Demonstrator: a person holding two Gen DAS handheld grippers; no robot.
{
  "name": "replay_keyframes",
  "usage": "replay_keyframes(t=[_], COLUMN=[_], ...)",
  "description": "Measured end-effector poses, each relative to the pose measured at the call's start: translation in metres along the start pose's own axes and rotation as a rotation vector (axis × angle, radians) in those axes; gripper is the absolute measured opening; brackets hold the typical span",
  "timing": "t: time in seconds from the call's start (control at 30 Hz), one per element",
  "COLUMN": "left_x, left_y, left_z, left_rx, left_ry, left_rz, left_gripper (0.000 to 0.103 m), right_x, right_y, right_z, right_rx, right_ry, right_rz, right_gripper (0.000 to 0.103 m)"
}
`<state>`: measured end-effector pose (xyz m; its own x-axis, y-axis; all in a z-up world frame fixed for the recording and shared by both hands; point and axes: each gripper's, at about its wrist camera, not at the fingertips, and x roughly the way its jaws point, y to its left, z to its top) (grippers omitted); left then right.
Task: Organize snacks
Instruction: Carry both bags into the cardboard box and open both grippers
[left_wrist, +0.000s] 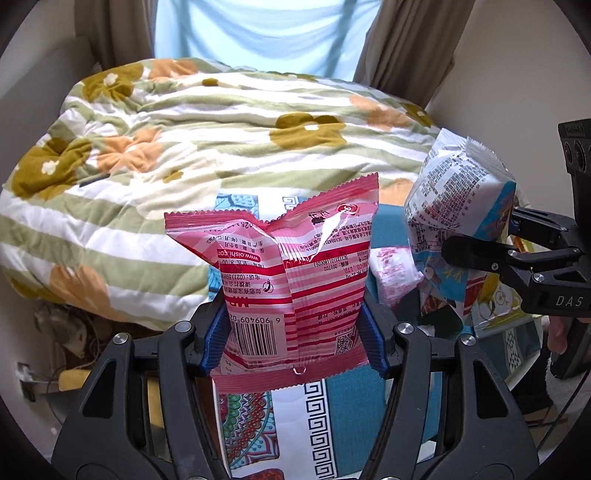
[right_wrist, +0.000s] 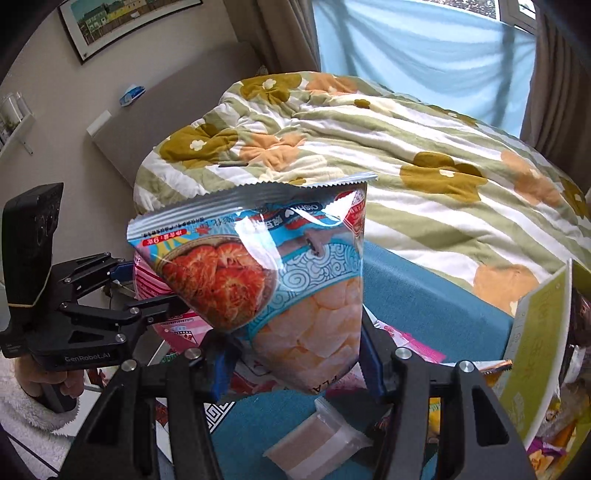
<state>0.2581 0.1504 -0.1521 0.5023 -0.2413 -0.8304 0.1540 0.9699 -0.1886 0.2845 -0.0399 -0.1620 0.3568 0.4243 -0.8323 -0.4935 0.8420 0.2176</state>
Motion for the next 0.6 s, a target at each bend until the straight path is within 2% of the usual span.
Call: replay_keyframes(t=[0.3, 0.43, 0.6], left_x=[-0.018, -0.022, -0.012], left_y=[-0.075, -0.128, -0.209], left_z=[0.026, 0.032, 0.039], left_rx=[0.086, 0.111, 0.122], left_ry=[-0.042, -0.073, -0.072], left_rz=[-0.100, -0.131, -0.199], left_gripper=[0.058, 0.058, 0.058], right_x=[-0.088, -0.130, -0.177], right_y=[-0.037, -0.068, -0.116], right_z=[-0.042, -0.064, -0.093], right_rx=[0.165, 0.199, 0.246], right_ry=[-0.086, -0.124, -0.147], right_rz=[-0.109, -0.166, -0.208], right_gripper=[0.052, 0.052, 0.052])
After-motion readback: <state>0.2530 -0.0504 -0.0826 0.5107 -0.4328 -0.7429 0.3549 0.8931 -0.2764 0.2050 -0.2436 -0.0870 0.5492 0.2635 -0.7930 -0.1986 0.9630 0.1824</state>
